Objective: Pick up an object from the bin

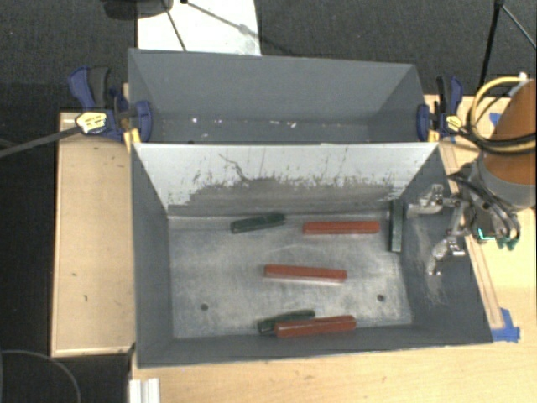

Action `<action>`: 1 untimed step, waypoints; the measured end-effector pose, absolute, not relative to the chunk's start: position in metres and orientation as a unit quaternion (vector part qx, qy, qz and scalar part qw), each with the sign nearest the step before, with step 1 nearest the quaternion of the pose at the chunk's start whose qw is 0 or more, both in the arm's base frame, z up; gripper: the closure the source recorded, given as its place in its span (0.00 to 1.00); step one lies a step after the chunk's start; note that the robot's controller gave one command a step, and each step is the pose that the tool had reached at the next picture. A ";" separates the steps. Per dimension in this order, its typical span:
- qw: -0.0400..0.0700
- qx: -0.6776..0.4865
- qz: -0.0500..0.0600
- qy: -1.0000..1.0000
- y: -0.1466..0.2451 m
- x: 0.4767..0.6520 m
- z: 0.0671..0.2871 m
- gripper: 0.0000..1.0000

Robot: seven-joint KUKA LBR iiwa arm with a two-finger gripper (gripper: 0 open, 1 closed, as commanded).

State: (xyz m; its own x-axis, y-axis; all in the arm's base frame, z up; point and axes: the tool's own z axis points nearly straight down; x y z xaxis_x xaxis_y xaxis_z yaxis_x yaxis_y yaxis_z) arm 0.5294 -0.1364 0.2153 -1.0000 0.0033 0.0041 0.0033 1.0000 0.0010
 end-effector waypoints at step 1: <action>-0.002 0.000 0.000 -1.000 -0.136 0.531 0.219 0.00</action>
Offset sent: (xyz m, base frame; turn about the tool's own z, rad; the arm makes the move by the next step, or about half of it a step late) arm 0.0472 0.0591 -0.0884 0.0009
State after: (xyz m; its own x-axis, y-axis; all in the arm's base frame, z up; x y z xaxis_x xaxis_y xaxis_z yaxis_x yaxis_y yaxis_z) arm 0.5311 -0.1359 0.2189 -1.0000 -0.0005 -0.0032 -0.0005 1.0000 -0.0005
